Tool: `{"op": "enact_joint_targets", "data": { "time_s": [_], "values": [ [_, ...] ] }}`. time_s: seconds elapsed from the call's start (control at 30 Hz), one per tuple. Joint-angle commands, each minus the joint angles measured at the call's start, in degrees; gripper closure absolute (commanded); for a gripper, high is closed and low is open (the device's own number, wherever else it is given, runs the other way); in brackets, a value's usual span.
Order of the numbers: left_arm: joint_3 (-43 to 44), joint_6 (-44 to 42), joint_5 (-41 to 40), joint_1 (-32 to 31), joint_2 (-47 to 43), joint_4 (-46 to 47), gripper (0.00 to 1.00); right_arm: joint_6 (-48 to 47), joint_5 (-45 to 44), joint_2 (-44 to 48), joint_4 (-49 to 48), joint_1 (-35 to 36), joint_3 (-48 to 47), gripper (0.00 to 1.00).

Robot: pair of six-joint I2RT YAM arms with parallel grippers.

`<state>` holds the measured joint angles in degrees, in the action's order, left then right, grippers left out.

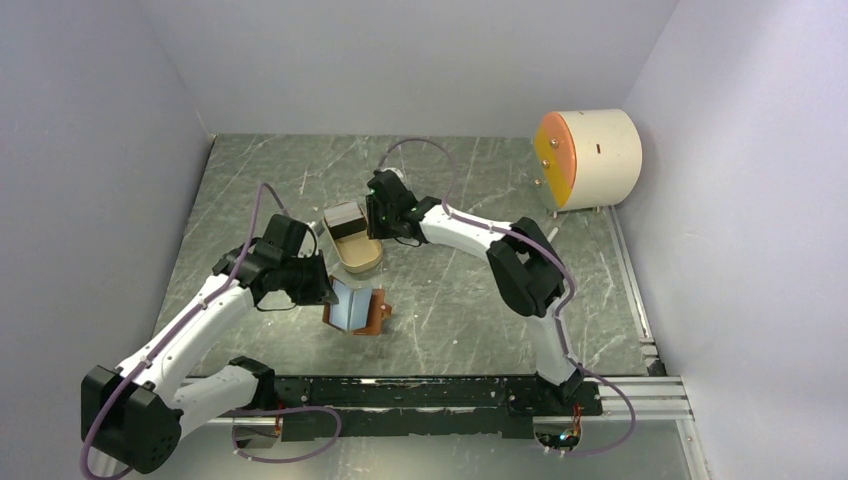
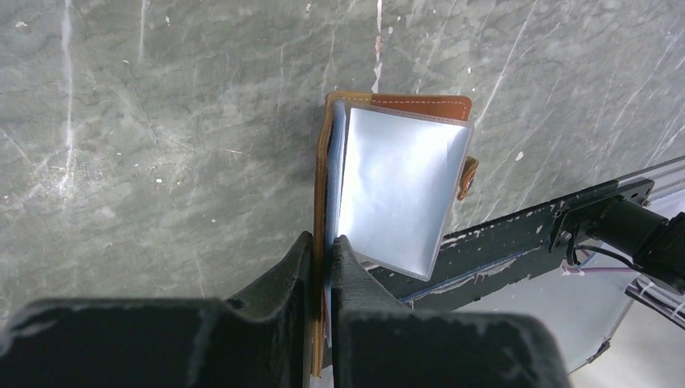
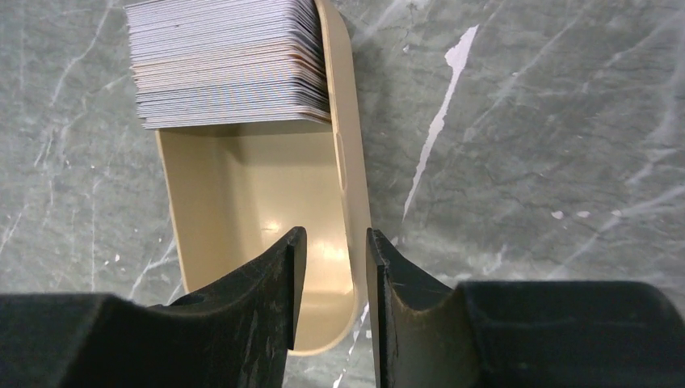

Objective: Put the credit cards into the card holder
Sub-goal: Move the storage box to the center of the board.

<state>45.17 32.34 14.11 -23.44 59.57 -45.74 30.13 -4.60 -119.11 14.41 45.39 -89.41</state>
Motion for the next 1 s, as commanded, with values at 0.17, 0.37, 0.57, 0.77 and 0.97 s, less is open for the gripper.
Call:
{"op": "enact_joint_targets", "data": {
  "time_s": [0.17, 0.37, 0.57, 0.77, 0.97],
  "values": [
    [1.6, -1.0, 0.5, 0.3, -2.2, -0.4, 0.91, -0.9, -0.6, -6.1, 7.0, -0.1, -8.0, 0.64],
    [1.5, -0.9, 0.2, 0.4, -2.5, 0.0, 0.91, -0.3, 0.0, -7.9, 8.7, -0.1, -9.2, 0.71],
    [1.3, -0.7, -0.1, 0.3, -2.3, 0.2, 0.91, 1.2, -0.1, -7.2, 8.4, -0.2, -7.8, 0.77],
    [1.5, 1.0, -2.9, 0.4, -0.9, -0.7, 0.91, 2.9, 0.4, -6.8, 8.4, -0.3, -6.5, 0.82],
    [1.2, 1.4, -3.4, 0.5, -0.9, -0.7, 0.91, 3.9, 0.6, -5.7, 9.5, -0.5, -5.7, 0.84]
  ]
}}
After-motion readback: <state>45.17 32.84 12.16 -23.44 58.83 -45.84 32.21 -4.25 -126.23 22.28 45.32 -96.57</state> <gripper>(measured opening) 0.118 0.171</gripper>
